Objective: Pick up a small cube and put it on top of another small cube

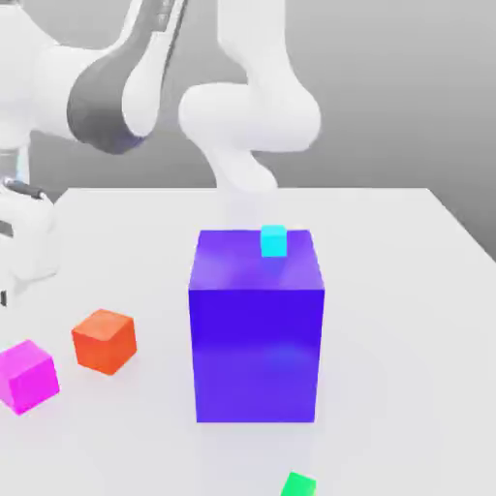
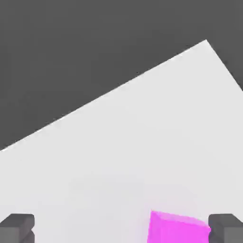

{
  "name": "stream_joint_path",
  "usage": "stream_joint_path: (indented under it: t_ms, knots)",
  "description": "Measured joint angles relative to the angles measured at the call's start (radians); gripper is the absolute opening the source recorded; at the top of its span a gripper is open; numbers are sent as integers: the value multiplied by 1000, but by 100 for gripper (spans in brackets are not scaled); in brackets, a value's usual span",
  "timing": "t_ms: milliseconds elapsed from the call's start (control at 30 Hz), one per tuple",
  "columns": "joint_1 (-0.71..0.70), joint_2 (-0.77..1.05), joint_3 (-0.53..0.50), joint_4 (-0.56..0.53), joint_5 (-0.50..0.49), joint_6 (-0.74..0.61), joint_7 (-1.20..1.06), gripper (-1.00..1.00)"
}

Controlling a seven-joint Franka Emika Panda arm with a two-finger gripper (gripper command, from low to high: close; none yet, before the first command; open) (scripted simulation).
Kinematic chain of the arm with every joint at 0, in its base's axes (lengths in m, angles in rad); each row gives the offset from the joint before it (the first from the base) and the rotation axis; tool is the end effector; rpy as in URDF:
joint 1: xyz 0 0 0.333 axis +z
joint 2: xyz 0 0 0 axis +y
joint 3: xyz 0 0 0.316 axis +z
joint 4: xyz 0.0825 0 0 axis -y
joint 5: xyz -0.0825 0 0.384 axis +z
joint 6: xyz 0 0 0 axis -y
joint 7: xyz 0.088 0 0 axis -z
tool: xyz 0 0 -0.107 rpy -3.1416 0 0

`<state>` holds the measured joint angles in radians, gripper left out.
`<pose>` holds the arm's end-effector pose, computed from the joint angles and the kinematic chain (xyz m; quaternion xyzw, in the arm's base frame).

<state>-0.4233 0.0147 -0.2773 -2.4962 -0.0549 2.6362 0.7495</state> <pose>0.3684 -0.3091 0.2914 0.7621 -0.6442 0.0632 0.0152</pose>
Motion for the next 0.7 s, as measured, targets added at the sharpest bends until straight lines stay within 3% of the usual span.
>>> stream_joint_path:
  t_ms: [300,333,567,700]
  knots:
    - [-148,320,86,-10,260,195,-206,0]
    - [-158,343,99,-7,272,213,-215,-100]
    - [-159,342,100,-7,270,212,-213,-100]
    - [-128,218,52,-28,192,112,-156,-100]
